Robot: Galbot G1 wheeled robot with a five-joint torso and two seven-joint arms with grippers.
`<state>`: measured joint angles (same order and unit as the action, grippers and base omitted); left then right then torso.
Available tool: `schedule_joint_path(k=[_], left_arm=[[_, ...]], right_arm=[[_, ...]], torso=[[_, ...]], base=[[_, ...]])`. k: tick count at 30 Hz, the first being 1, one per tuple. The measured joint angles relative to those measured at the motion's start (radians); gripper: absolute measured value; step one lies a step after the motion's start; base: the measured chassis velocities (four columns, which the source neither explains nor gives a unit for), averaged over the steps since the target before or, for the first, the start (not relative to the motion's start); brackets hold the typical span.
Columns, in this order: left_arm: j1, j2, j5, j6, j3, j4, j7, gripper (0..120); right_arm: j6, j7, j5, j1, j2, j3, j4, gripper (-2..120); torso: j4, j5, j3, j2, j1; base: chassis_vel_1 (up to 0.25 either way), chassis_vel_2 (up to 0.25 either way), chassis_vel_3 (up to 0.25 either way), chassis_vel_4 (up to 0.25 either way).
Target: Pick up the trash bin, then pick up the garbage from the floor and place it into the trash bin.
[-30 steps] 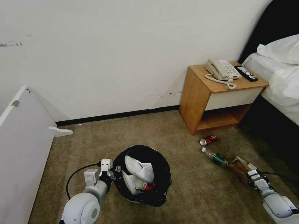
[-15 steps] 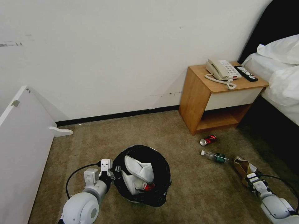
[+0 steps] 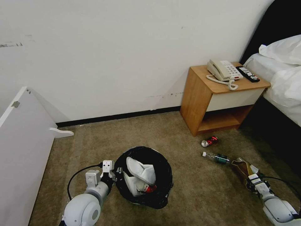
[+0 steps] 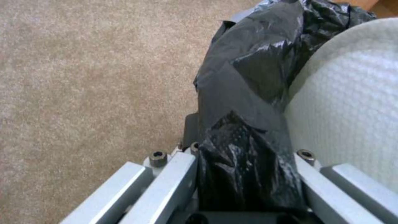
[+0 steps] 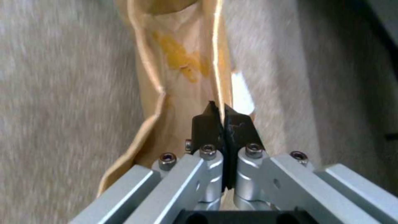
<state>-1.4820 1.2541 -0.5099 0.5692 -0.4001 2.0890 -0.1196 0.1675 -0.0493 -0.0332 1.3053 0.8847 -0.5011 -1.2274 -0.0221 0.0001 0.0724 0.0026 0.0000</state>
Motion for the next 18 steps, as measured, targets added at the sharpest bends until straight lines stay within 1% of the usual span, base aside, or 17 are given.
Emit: schedule_joint_path(k=[10,15,18], left_arm=[[-0.002,-0.005,0.000,0.003,0.002,0.003,0.002,4],[-0.005,-0.014,-0.003,0.008,-0.001,0.010,0.003,4],[-0.006,-0.014,-0.003,0.010,-0.005,0.014,0.005,4]], right_arm=[[-0.002,-0.032,-0.013,0.009,-0.020,-0.006,-0.091,0],[0.009,-0.054,-0.044,0.027,-0.052,-0.012,-0.182,0],[0.010,-0.058,-0.052,0.029,-0.062,-0.012,-0.201,0]], torso=[[0.0002,0.0000,0.000,0.000,0.000],[0.0000,-0.0002,0.000,0.000,0.000],[0.0001,-0.0003,0.000,0.000,0.000]], base=[[0.000,0.000,0.000,0.000],[0.000,0.000,0.000,0.000],[0.000,0.000,0.000,0.000]])
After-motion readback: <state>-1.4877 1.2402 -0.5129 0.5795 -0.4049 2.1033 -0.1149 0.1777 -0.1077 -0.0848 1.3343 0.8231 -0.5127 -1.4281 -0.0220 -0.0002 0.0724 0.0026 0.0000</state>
